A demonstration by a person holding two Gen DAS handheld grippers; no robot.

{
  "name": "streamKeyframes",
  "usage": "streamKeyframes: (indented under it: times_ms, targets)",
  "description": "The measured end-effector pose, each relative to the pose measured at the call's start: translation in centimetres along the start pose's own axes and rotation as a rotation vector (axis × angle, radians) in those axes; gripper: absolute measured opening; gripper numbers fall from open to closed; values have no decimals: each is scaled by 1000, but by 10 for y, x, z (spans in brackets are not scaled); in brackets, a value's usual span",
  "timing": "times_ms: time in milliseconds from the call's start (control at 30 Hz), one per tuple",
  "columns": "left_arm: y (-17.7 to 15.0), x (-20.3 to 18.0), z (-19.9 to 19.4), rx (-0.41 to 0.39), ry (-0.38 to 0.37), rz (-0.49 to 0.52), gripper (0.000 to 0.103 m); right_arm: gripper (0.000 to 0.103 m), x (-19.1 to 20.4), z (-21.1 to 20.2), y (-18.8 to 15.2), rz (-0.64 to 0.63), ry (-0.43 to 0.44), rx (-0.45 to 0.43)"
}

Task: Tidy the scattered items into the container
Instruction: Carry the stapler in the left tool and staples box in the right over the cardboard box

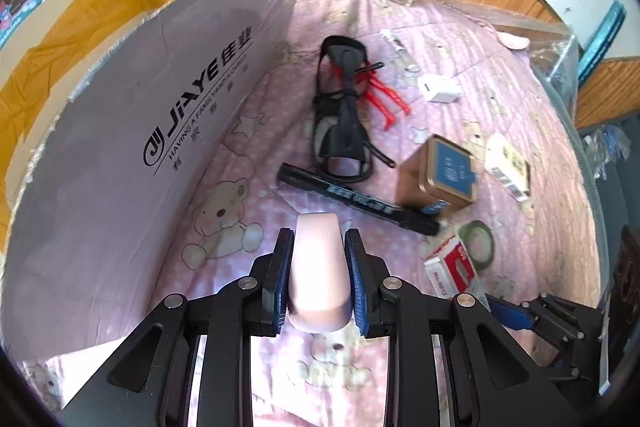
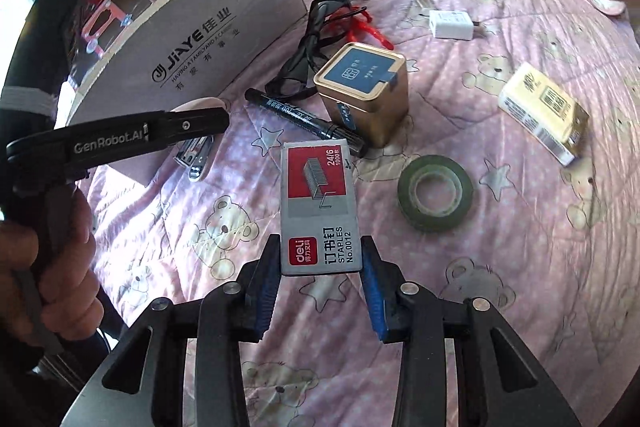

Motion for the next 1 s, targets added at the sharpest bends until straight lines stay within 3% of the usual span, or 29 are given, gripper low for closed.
streamKeyframes:
  times_ms: [367,1000]
  targets:
    - [-7,-10,-33,-38,-29,22,27,39,9,-37,-4,77,-13,-63]
    - [6,-6,-80,-119,-104,7,26,39,45,-78,21,58,-45,-138]
Point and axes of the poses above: each gripper's, at about its wrist camera, not at the fingertips, and z roughly the way its jaws point, x to its left, y to its top, the point moved 7 cm from there along z, roughly the way its jaws point, and after that the axes turned 9 degrees about -y, right-handed, at the moved point
